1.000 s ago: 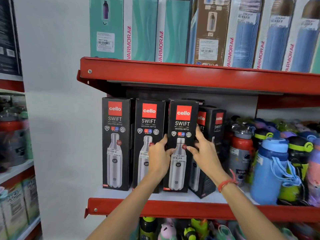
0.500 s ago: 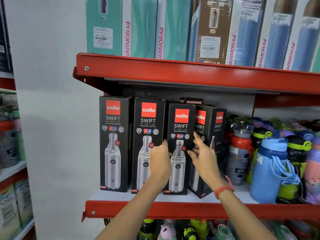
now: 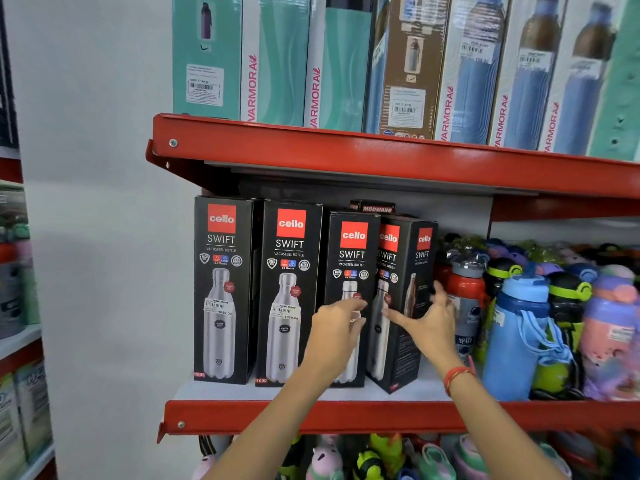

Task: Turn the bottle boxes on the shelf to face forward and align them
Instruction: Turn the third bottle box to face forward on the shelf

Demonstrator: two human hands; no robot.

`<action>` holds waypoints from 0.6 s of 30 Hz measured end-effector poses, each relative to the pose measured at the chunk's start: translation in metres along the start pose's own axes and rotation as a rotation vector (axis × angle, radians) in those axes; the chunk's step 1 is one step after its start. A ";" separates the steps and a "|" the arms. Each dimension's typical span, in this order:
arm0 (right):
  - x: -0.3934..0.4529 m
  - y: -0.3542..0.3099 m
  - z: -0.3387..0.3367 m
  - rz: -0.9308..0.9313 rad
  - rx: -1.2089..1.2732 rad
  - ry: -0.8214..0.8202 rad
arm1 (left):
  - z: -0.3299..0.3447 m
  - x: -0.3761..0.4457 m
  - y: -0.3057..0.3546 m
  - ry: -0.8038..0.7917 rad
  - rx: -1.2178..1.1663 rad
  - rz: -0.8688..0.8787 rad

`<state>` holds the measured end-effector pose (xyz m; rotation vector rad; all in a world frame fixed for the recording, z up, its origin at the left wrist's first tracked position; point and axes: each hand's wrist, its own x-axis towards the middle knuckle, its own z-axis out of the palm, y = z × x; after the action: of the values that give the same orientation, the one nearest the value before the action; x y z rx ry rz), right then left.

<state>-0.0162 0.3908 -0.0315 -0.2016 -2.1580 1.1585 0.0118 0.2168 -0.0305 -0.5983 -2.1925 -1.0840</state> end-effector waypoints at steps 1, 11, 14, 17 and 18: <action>0.002 0.003 -0.002 0.013 0.049 -0.046 | 0.006 -0.001 0.002 -0.041 -0.012 0.011; 0.029 0.041 -0.044 0.049 0.445 -0.463 | 0.052 -0.009 0.009 -0.203 -0.043 -0.052; 0.030 0.045 -0.045 0.031 0.424 -0.470 | 0.056 -0.010 0.009 -0.207 -0.032 -0.053; 0.018 0.037 -0.041 -0.088 0.289 -0.308 | 0.049 -0.014 0.008 -0.208 -0.066 -0.040; 0.011 0.033 -0.037 -0.147 0.210 -0.175 | 0.043 -0.017 0.007 -0.184 -0.084 -0.030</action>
<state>-0.0073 0.4408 -0.0380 0.1543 -2.1394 1.3467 0.0142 0.2543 -0.0585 -0.7305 -2.3278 -1.1824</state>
